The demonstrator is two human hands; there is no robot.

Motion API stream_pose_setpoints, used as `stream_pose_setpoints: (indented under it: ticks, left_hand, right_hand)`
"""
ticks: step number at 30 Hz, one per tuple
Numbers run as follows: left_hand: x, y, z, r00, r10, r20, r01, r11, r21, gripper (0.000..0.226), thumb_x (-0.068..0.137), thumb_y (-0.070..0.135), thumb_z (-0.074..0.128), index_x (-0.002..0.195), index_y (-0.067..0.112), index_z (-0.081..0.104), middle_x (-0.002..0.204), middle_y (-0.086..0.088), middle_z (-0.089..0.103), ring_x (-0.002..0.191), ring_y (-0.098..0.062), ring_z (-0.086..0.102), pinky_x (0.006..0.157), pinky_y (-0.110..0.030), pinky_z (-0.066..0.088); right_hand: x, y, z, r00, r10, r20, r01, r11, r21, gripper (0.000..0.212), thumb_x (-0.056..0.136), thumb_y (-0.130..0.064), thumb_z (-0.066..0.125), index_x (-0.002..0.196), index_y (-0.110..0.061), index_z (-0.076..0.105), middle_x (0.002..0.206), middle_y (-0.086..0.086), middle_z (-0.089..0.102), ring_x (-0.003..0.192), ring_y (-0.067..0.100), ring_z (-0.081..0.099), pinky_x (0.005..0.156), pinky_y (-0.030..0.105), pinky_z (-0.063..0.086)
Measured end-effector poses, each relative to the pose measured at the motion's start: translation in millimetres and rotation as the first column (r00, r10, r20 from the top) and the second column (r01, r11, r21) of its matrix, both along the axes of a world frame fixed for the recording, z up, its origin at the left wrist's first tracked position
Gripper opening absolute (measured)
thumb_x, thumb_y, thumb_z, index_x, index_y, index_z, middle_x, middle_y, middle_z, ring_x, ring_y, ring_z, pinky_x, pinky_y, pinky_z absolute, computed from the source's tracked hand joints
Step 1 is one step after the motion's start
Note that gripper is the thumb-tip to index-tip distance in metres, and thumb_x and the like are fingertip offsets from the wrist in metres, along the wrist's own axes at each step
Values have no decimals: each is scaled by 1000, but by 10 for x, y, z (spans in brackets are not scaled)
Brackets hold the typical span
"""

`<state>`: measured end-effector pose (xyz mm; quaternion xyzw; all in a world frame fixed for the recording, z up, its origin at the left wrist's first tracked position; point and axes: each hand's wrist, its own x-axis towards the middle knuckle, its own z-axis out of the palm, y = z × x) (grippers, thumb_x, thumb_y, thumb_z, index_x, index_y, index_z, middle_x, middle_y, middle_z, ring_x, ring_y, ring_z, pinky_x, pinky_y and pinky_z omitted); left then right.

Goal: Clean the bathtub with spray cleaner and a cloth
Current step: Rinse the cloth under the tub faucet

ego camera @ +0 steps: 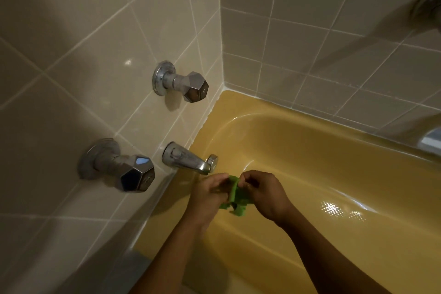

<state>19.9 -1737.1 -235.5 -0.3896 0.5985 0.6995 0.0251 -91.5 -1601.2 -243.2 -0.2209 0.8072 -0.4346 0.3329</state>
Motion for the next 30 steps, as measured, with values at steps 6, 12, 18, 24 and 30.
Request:
stream_pose_setpoints:
  ticks: [6, 12, 18, 24, 30]
  left_hand:
    - [159, 98, -133, 981, -189, -50, 164, 935, -313, 49, 90, 12, 77, 128, 40, 64, 117, 12, 68, 100, 4, 63, 73, -10, 51]
    - [180, -25, -198, 974, -182, -131, 86, 844, -529, 11, 96, 16, 70, 100, 23, 78, 98, 10, 71, 94, -4, 66, 77, -16, 52]
    - [283, -57, -157, 991, -71, -110, 18, 905, -425, 17, 99, 23, 67, 93, 39, 71, 91, 23, 73, 87, 1, 69, 70, -15, 54]
    - [390, -39, -403, 991, 133, 10, -118, 910, -397, 16, 96, 26, 71, 83, 33, 74, 75, 14, 74, 75, 1, 68, 63, -14, 48]
    - [484, -136, -488, 969, 246, 15, -222, 899, -377, 24, 94, 22, 72, 74, 35, 72, 67, 15, 73, 67, 6, 66, 61, -9, 45]
  right_hand:
    - [-52, -78, 133, 996, 37, 84, -34, 999, -39, 18, 97, -13, 66, 81, -15, 74, 80, 2, 72, 71, 6, 62, 69, 27, 52]
    - [-129, -30, 148, 997, 53, 64, -54, 998, 13, 17, 97, -12, 68, 82, -16, 75, 77, -4, 72, 70, 0, 63, 66, 15, 49]
    - [-165, -113, 143, 994, 108, -4, -107, 986, 132, 9, 94, -17, 72, 88, -22, 77, 82, -3, 75, 76, 5, 70, 73, 23, 57]
    - [-240, -506, 537, 942, -207, 265, 246, 961, -124, 24, 96, -23, 70, 117, -13, 67, 104, 10, 73, 85, 23, 76, 83, 50, 61]
    - [-570, -1184, 1214, 617, -5, 787, 396, 866, -305, 53, 96, -43, 66, 140, -22, 46, 132, 27, 54, 102, 41, 72, 83, 47, 61]
